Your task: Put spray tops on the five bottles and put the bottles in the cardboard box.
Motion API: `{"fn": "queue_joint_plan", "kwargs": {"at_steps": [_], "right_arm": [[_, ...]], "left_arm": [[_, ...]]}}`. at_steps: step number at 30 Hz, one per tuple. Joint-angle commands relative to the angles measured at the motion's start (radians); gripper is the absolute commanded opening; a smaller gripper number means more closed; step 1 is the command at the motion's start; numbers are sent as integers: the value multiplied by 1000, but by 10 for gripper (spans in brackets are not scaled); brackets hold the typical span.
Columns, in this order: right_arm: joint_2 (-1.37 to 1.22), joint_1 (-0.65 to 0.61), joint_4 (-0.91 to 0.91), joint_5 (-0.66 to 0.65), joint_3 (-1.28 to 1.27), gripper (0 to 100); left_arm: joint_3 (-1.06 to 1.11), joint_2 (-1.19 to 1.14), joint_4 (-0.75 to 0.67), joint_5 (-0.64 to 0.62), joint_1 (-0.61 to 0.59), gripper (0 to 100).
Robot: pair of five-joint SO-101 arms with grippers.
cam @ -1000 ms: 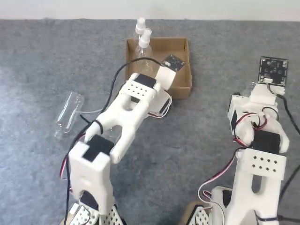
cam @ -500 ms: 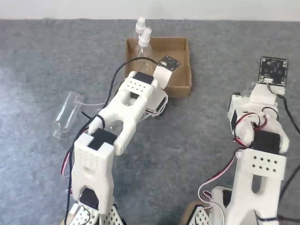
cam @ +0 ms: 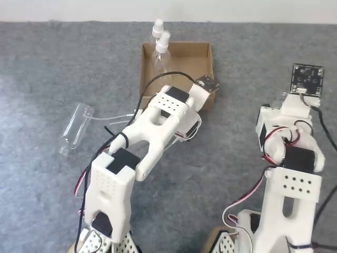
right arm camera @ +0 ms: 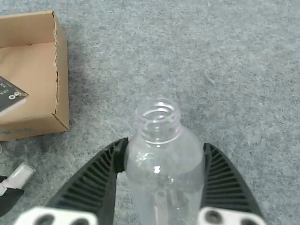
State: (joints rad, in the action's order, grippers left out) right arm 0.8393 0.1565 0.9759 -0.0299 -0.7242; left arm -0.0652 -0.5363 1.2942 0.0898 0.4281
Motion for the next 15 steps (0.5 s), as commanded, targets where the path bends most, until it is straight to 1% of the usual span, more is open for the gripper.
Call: {"fn": "queue_joint_plan", "kwargs": {"at_steps": [1, 6, 9, 11, 15], "right_arm": [[27, 12, -24, 9, 20, 162], [27, 12, -24, 9, 20, 162], [27, 12, -24, 9, 20, 162], [27, 13, -24, 9, 20, 162], [25, 13, -24, 9, 20, 162]], "left_arm": [[-44, 6, 25, 9, 14, 93], [-42, 14, 31, 9, 11, 88], [-61, 20, 81, 12, 15, 48], [-70, 37, 115, 12, 15, 43], [-54, 112, 135, 11, 9, 40]]}}
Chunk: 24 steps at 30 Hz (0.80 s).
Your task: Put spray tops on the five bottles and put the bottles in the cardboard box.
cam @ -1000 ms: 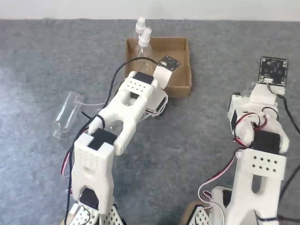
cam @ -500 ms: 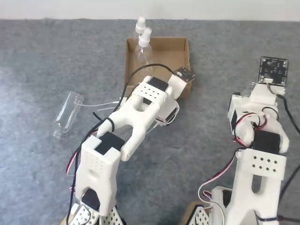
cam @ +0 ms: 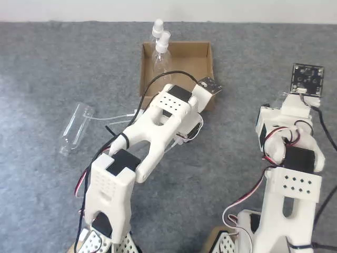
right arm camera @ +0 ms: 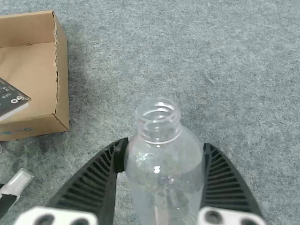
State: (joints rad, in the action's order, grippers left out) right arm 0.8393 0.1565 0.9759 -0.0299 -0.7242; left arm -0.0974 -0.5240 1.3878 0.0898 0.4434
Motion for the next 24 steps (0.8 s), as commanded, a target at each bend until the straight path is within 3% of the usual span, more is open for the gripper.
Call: {"fn": "queue_joint_plan", "kwargs": {"at_steps": [1, 10, 15, 24], "right_arm": [[24, 13, -24, 9, 20, 162], [24, 12, -25, 9, 20, 162], [24, 12, -24, 9, 20, 162], [28, 10, -19, 8, 20, 162]], "left_arm": [[-10, 126, 41, 11, -8, 40], [168, 241, -118, 5, -12, 47], [173, 209, -133, 5, -12, 152], [127, 69, -176, 11, -14, 159]]}}
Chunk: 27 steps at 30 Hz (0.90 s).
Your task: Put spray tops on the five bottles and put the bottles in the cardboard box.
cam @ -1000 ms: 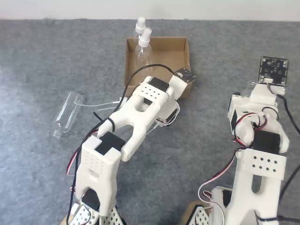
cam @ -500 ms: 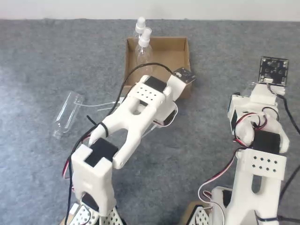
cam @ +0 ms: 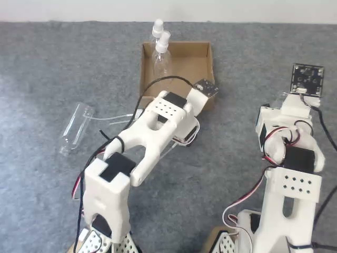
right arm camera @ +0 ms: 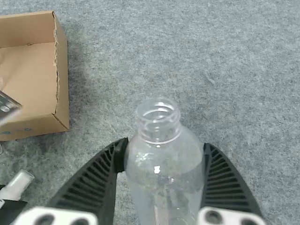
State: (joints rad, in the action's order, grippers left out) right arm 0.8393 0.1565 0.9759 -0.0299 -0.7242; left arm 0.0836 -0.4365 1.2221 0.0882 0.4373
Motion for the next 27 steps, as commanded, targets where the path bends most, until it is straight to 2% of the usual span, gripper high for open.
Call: {"fn": "queue_joint_plan", "kwargs": {"at_steps": [1, 6, 11, 21, 27], "right_arm": [[28, 10, -19, 8, 20, 162], [28, 10, -18, 8, 20, 162], [28, 10, -18, 8, 20, 162], [25, 12, -22, 9, 20, 162], [22, 8, -24, 8, 18, 160]], "left_arm": [[-76, -35, 6, 12, -8, 159], [-173, -110, 89, 14, -6, 140], [-191, -123, 97, 14, 9, 15], [-174, 9, 173, 12, 28, 14], [-44, 169, 135, 14, 28, 15]]}}
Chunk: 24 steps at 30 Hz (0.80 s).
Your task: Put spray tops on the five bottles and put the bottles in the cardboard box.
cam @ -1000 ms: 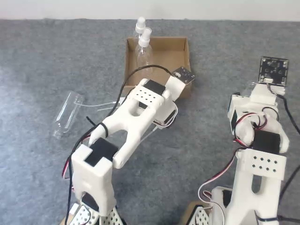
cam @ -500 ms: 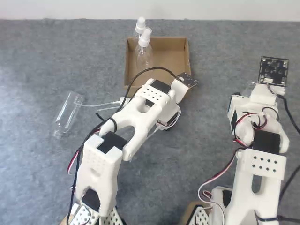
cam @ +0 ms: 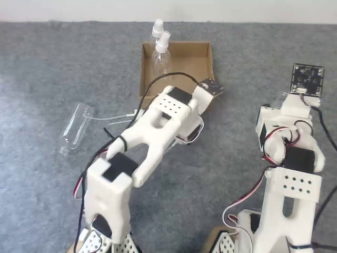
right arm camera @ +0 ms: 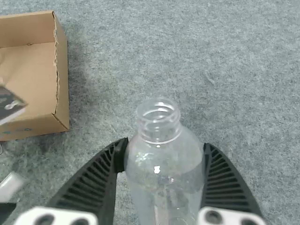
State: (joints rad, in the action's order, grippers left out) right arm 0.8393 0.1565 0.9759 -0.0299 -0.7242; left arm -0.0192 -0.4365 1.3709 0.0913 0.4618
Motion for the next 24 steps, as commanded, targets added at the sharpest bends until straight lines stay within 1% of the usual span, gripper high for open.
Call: {"fn": "queue_joint_plan", "kwargs": {"at_steps": [1, 5, 13, 19, 20, 24], "right_arm": [[22, 8, -24, 8, 18, 160], [25, 7, -24, 9, 15, 159], [30, -71, -16, 2, 14, 159], [31, -117, -1, 3, 12, 159], [31, -131, 8, 3, 12, 159], [50, -180, 21, 2, 6, 160]], "left_arm": [[81, 204, -17, 9, 2, 15], [162, 348, -20, 6, -11, 15], [398, 647, -150, 3, -20, 16], [506, 821, -193, 0, -20, 16], [513, 844, -193, -17, -20, 16], [522, 919, -193, -157, -37, 16]]}}
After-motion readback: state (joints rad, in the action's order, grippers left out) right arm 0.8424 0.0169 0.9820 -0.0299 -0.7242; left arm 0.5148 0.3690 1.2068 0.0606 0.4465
